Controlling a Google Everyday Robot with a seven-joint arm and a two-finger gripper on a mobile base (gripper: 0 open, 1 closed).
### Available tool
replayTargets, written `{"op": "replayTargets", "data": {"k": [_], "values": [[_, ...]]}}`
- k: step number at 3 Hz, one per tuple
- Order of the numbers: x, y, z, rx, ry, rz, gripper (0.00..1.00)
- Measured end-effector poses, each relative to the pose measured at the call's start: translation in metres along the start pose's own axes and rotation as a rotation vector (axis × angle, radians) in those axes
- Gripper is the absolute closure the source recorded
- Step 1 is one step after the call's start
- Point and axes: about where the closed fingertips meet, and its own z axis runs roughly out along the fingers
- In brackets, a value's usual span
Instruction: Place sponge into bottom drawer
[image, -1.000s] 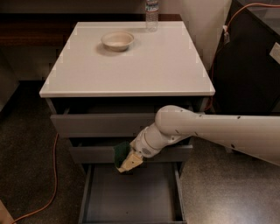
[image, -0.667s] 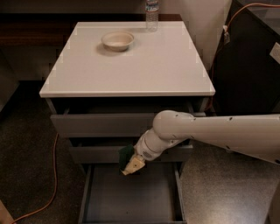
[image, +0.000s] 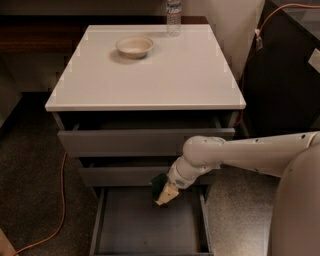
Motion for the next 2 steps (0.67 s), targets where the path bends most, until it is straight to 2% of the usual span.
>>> {"op": "replayTargets", "data": {"k": [2], "values": [[0.047, -0.013, 0.051, -0.084, 0.008, -0.080, 1.00]]}}
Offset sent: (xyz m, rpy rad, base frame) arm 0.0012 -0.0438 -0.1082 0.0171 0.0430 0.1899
